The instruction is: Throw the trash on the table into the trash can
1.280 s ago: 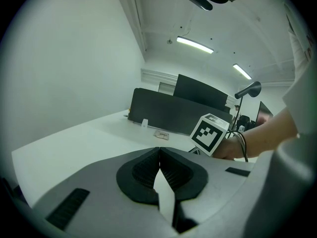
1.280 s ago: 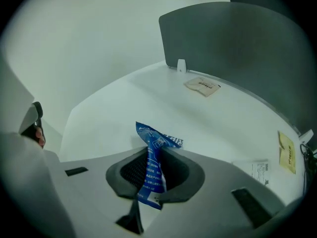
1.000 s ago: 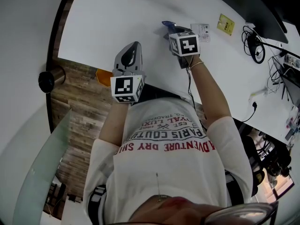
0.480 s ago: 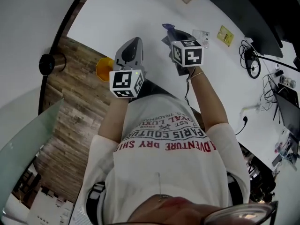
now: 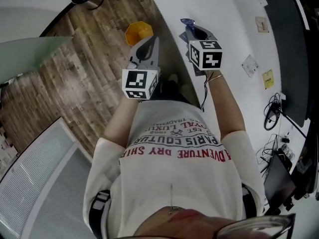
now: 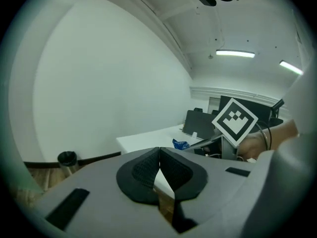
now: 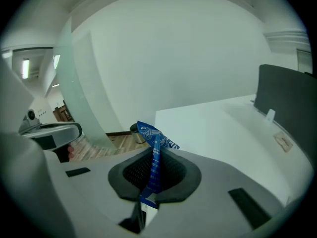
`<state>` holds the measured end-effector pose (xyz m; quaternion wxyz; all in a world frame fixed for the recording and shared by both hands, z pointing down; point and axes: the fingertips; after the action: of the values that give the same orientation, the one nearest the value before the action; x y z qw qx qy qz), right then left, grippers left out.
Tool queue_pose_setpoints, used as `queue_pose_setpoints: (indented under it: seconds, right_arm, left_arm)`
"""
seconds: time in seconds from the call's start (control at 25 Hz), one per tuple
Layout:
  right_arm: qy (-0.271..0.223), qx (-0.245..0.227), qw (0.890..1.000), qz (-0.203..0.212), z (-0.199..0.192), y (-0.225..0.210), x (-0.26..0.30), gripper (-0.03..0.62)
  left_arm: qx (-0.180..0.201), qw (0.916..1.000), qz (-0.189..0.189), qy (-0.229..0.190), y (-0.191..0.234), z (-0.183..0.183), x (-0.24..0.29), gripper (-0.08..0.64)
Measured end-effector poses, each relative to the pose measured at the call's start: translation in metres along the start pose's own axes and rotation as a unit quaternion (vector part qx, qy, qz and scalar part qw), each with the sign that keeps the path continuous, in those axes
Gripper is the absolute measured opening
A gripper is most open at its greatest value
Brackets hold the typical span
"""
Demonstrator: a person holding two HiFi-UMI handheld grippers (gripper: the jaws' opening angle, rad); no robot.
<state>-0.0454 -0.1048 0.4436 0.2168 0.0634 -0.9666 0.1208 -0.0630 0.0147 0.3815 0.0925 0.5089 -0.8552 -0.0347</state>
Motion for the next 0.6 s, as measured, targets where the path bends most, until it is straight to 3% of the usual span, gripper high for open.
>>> queue_pose_setpoints:
  seconds: [0.28, 0.6]
  right_arm:
    - [0.060, 0.000, 0.994, 0.095, -0.032, 0.115, 0.065, 0.035]
    - [0.127, -0.025, 0.983, 0.128, -0.101, 0.186, 0.174, 0.035]
  left_arm:
    - [-0.027, 0.9933, 0.113, 0.007, 0.108, -0.019, -0.070, 0.023]
    - [-0.057, 0.9837, 0.167, 0.034, 0.230, -0.060, -0.091, 0.023]
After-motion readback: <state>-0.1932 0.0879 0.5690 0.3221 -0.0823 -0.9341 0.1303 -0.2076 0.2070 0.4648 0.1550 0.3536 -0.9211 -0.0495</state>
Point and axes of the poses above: the fingertips, and each gripper's own axes: x forward along the fingers, y to its left, z out of its top, and after that the axes turned 13 degrees about -y, right-handed
